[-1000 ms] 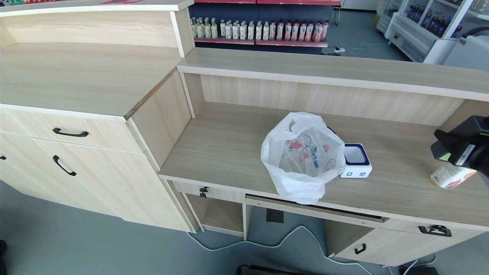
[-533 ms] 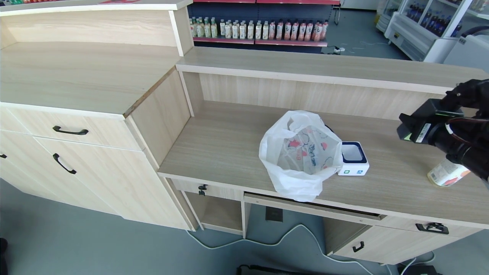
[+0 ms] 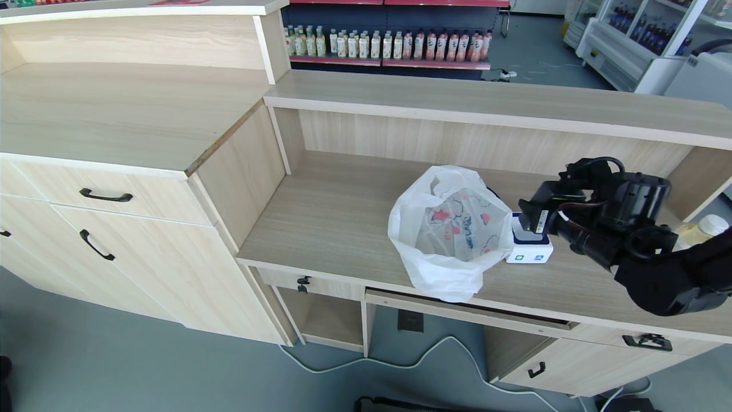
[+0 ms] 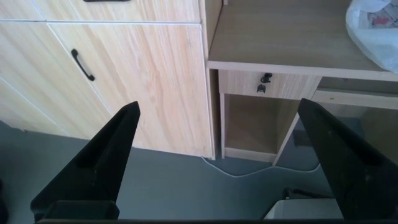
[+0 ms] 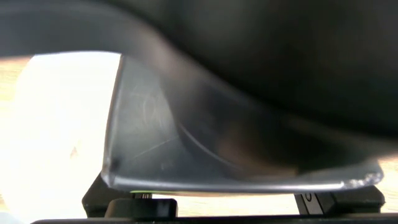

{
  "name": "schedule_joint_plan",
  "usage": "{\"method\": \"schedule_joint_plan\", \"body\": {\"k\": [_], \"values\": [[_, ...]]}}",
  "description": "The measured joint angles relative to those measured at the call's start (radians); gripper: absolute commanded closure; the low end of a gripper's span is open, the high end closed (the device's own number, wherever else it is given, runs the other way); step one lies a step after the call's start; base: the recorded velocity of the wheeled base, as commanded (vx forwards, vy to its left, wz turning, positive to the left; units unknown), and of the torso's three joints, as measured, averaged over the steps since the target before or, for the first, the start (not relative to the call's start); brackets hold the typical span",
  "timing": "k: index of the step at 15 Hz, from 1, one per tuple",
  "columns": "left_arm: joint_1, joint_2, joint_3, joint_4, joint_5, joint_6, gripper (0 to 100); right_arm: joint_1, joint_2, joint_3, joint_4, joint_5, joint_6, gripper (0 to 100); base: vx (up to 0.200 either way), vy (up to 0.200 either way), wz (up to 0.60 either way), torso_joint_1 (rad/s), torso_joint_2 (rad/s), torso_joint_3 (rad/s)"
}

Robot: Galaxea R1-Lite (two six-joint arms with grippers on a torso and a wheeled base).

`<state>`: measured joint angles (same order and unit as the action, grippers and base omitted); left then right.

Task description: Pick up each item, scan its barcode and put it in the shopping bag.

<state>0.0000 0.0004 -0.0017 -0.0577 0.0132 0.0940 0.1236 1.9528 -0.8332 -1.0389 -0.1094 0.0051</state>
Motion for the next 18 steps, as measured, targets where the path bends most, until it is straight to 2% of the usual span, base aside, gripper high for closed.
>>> {"method": "schedule_joint_plan", "body": {"k": [3, 10, 18], "values": [[0.0, 0.0, 0.0, 0.0, 0.0, 0.0, 0, 0.026, 0.085, -0.021, -0.017, 0.003, 0.015, 100, 0.0, 0.0, 0.0, 0.0, 0.0, 0.0], [0.0, 0.0, 0.0, 0.0, 0.0, 0.0, 0, 0.115, 0.29, -0.173, -0.064, 0.001, 0.015, 100, 0.0, 0.0, 0.0, 0.0, 0.0, 0.0], [0.0, 0.0, 0.0, 0.0, 0.0, 0.0, 0, 0.157, 0.401, -0.197, -0.076, -0.003, 0.01, 100, 0.0, 0.0, 0.0, 0.0, 0.0, 0.0]]}}
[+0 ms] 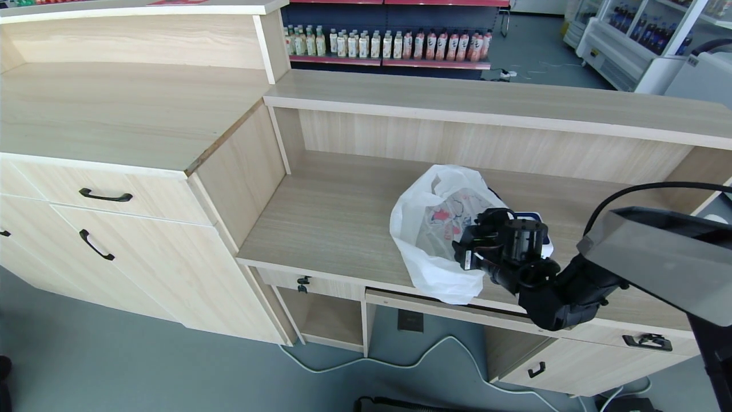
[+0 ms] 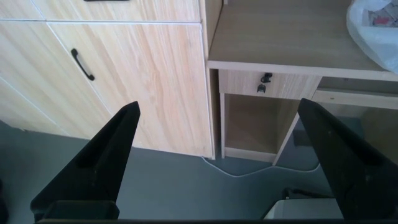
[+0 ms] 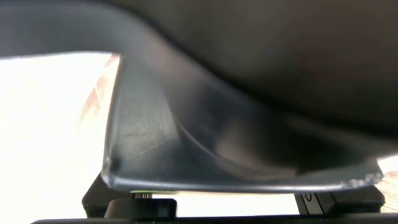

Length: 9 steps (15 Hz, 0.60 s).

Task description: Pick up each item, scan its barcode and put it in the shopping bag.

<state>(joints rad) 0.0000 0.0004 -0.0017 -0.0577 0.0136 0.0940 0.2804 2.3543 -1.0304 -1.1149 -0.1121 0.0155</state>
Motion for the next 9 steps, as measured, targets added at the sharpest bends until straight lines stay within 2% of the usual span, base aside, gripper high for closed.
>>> {"method": "schedule_joint_plan", "body": {"k": [3, 4, 9], "values": [[0.0, 0.0, 0.0, 0.0, 0.0, 0.0, 0, 0.001, 0.016, 0.001, -0.009, -0.001, -0.004, 100, 0.0, 0.0, 0.0, 0.0, 0.0, 0.0], [0.0, 0.0, 0.0, 0.0, 0.0, 0.0, 0, 0.001, 0.019, 0.001, -0.009, -0.001, -0.007, 0, 0.0, 0.0, 0.0, 0.0, 0.0, 0.0], [0.0, 0.0, 0.0, 0.0, 0.0, 0.001, 0, 0.001, -0.002, 0.0, -0.001, -0.001, -0.007, 0, 0.0, 0.0, 0.0, 0.0, 0.0, 0.0]]}}
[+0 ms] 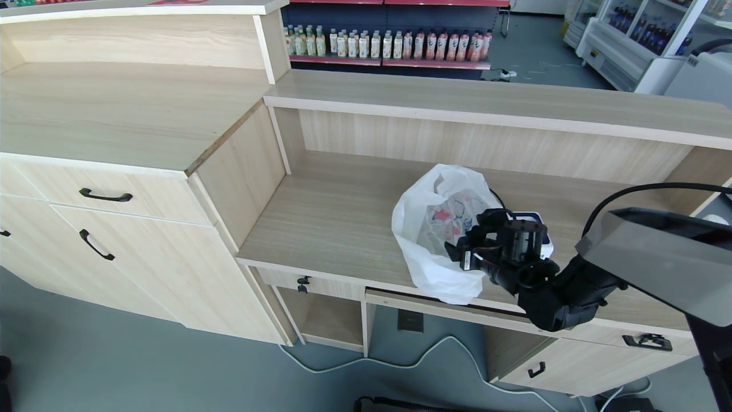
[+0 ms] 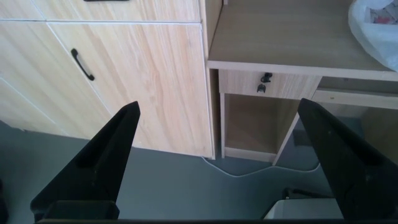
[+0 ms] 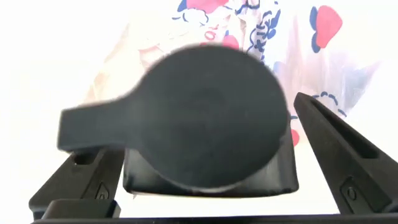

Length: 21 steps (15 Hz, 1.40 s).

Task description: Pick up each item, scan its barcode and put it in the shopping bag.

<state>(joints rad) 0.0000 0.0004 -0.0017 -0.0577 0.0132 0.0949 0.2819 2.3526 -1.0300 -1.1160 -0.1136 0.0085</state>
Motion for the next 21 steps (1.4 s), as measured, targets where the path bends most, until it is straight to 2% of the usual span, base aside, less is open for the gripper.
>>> {"method": "schedule_joint_plan", "body": {"k": [5, 9, 11, 14, 15, 17, 19, 21], "values": [[0.0, 0.0, 0.0, 0.0, 0.0, 0.0, 0, -0.014, -0.203, 0.049, 0.089, 0.002, -0.001, 0, 0.0, 0.0, 0.0, 0.0, 0.0, 0.0], [0.0, 0.0, 0.0, 0.0, 0.0, 0.0, 0, -0.093, -0.576, 0.232, 0.222, 0.01, -0.07, 0, 0.0, 0.0, 0.0, 0.0, 0.0, 0.0], [0.0, 0.0, 0.0, 0.0, 0.0, -0.001, 0, -0.18, -0.799, 0.356, 0.299, 0.024, -0.116, 0, 0.0, 0.0, 0.0, 0.0, 0.0, 0.0], [0.0, 0.0, 0.0, 0.0, 0.0, -0.001, 0, -0.43, -1.075, 0.495, 0.489, 0.023, -0.195, 0, 0.0, 0.0, -0.6, -0.102, 0.18, 0.08], [0.0, 0.0, 0.0, 0.0, 0.0, 0.0, 0, -0.501, -1.137, 0.527, 0.567, -0.023, -0.211, 0, 0.0, 0.0, -0.6, -0.168, 0.33, 0.149], [0.0, 0.0, 0.0, 0.0, 0.0, 0.0, 0, -0.553, -1.203, 0.561, 0.606, -0.173, -0.16, 0, 0.0, 0.0, 0.0, -0.127, 0.27, 0.102], [0.0, 0.0, 0.0, 0.0, 0.0, -0.001, 0, -0.567, -1.226, 0.581, 0.616, -0.187, 0.032, 0, 0.0, 0.0, 0.0, -0.018, 0.03, 0.016], [0.0, 0.0, 0.0, 0.0, 0.0, -0.001, 0, -0.575, -1.227, 0.591, 0.623, -0.145, 0.037, 0, 0.0, 0.0, 0.0, 0.0, 0.0, 0.0]]}}
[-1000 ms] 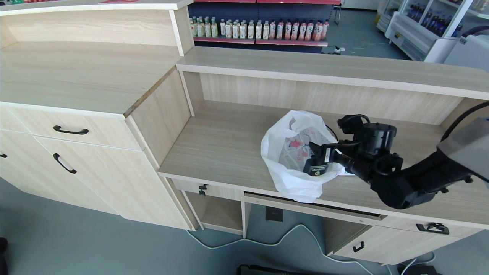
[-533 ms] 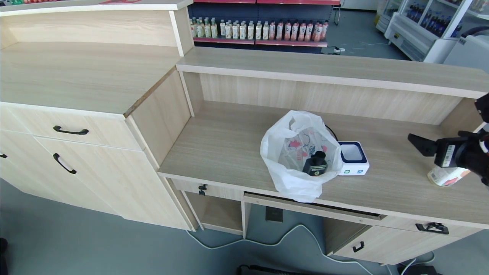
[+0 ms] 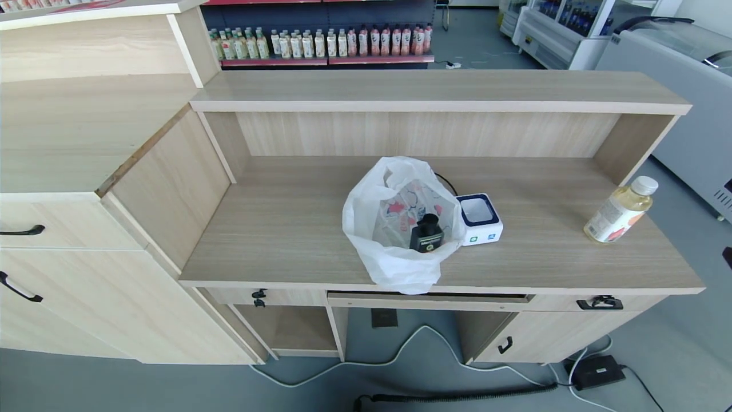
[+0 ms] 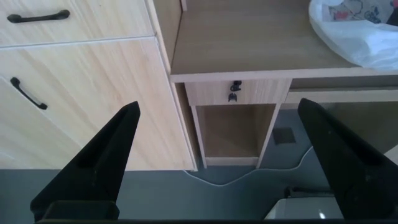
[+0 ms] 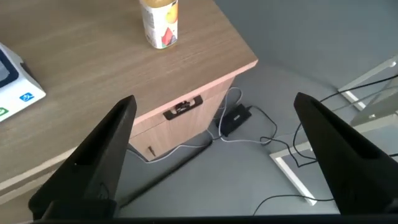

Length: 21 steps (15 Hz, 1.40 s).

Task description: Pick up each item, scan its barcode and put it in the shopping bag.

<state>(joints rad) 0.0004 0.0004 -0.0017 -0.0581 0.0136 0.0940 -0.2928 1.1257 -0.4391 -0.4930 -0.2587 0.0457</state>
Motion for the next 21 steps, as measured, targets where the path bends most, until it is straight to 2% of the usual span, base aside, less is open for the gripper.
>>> {"method": "schedule_joint_plan", "body": {"k": [3, 10, 20, 21], "values": [[0.0, 0.0, 0.0, 0.0, 0.0, 0.0, 0, -0.004, 0.007, -0.02, -0.001, 0.034, -0.004, 0, 0.0, 0.0, 0.0, 0.0, 0.0, 0.0], [0.0, 0.0, 0.0, 0.003, 0.001, -0.003, 0, -0.004, -0.013, 0.001, -0.005, 0.035, -0.032, 0, 0.0, 0.0, 0.0, 0.0, 0.0, 0.0], [0.0, 0.0, 0.0, 0.0, 0.002, 0.002, 0, -0.005, -0.038, 0.032, -0.005, 0.035, -0.028, 0, 0.0, -0.2, 0.0, 0.0, 0.0, 0.003], [0.0, 0.0, 0.0, 0.0, 0.001, 0.001, 0, -0.005, -0.038, 0.043, -0.004, 0.039, -0.028, 0, 0.0, 0.0, 0.0, 0.0, 0.0, 0.0]]}}
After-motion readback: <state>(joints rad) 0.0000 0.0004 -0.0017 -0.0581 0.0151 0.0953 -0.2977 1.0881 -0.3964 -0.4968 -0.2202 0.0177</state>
